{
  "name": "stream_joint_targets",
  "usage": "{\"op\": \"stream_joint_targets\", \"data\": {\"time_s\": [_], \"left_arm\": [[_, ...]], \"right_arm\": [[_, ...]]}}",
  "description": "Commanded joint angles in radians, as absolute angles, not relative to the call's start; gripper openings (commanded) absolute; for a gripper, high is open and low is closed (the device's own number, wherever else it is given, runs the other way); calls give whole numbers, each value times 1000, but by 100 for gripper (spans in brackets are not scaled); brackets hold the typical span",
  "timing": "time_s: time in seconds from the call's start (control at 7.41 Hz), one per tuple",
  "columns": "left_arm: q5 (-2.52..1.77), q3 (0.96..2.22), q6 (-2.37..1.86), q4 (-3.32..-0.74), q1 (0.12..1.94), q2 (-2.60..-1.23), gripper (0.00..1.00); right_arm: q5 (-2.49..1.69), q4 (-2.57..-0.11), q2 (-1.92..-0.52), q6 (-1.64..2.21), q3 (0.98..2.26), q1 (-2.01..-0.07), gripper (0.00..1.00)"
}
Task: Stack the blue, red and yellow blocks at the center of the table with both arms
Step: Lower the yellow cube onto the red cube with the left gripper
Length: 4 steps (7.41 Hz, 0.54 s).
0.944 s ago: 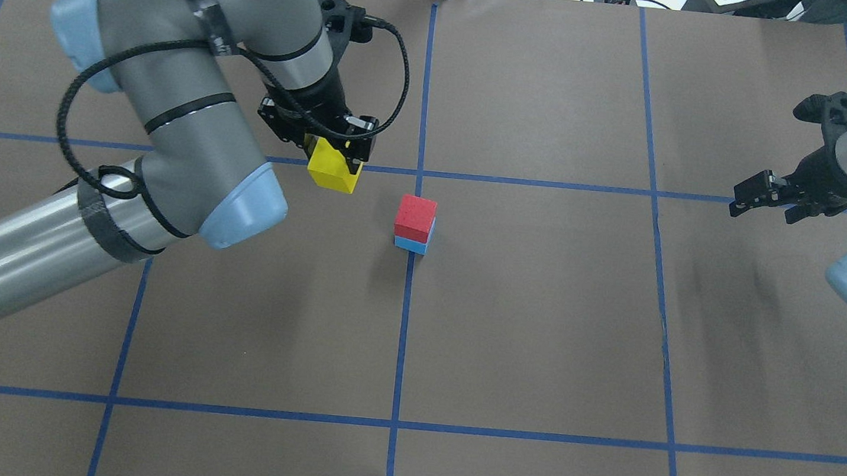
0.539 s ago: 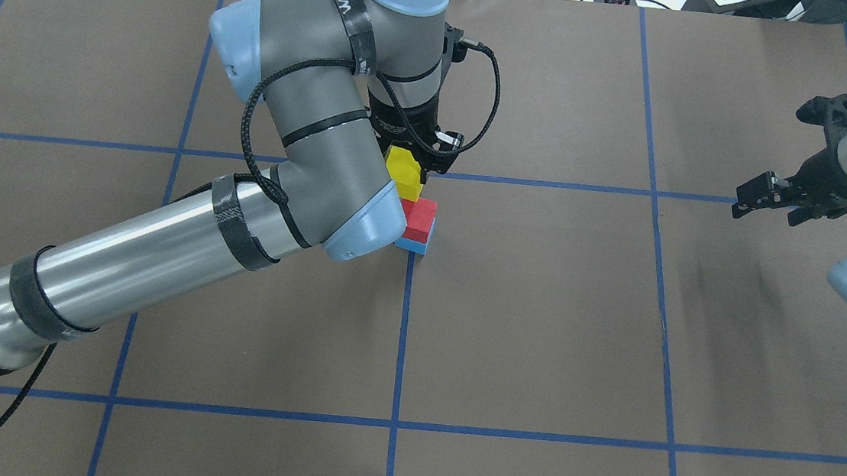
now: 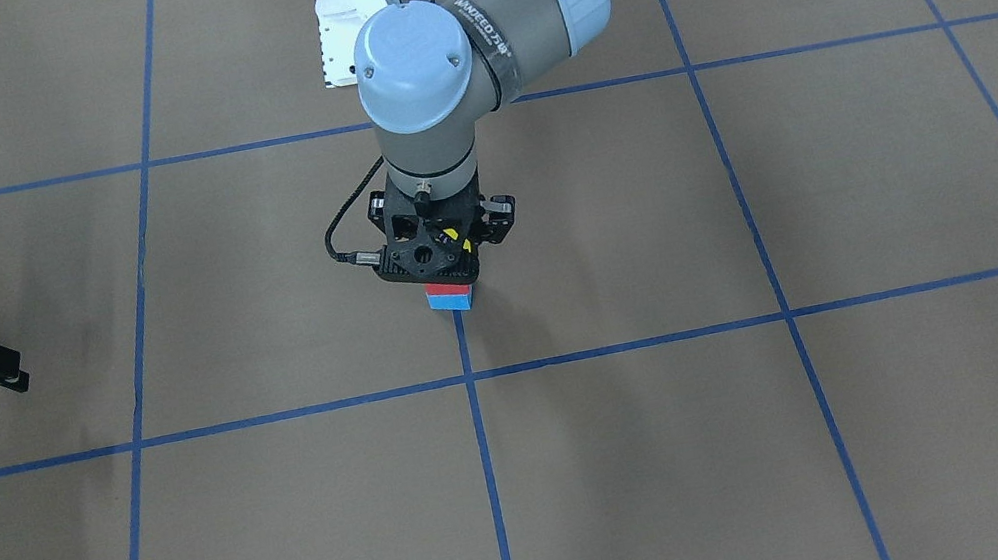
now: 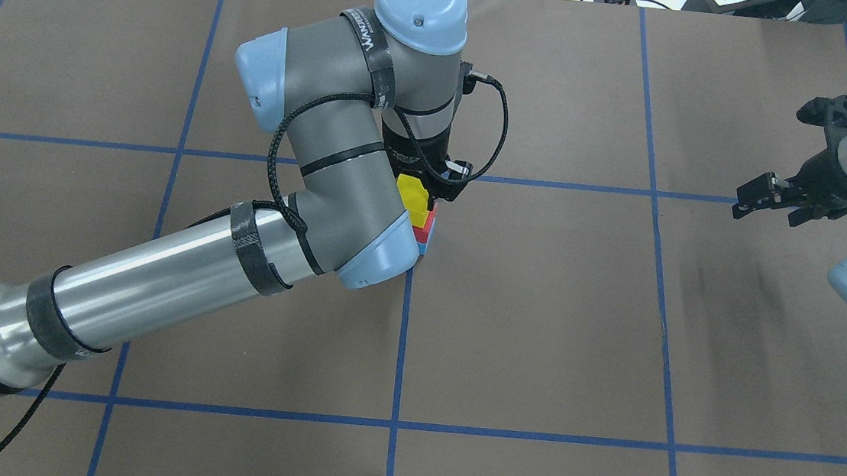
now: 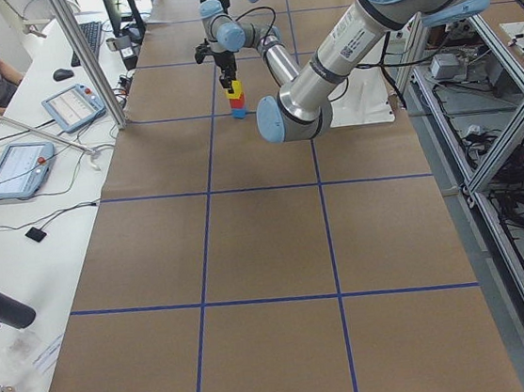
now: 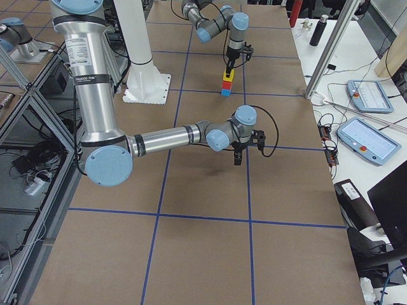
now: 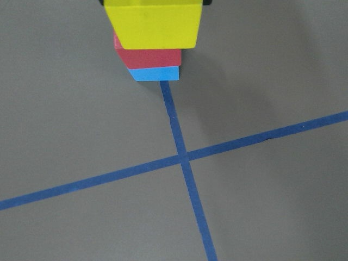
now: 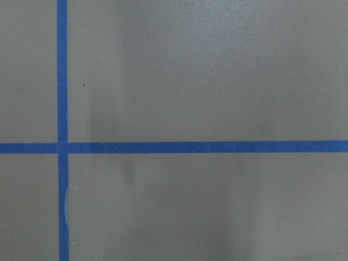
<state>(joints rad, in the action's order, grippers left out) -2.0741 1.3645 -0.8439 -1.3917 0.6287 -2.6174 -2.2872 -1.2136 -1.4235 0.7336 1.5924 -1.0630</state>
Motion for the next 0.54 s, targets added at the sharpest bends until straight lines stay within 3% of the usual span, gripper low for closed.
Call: {"op": "stream_joint_targets", "data": {"time_s": [0.0, 0.4], "left_arm": [[-2075, 1364, -851, -1394, 624, -2619, 0], [-2066, 1364, -886, -1396, 624, -2625, 0]], "right_arm": [[-2287, -1213, -1424, 735, 1594, -1065, 100], [-2287, -1213, -1424, 736, 1594, -1065, 100]]}}
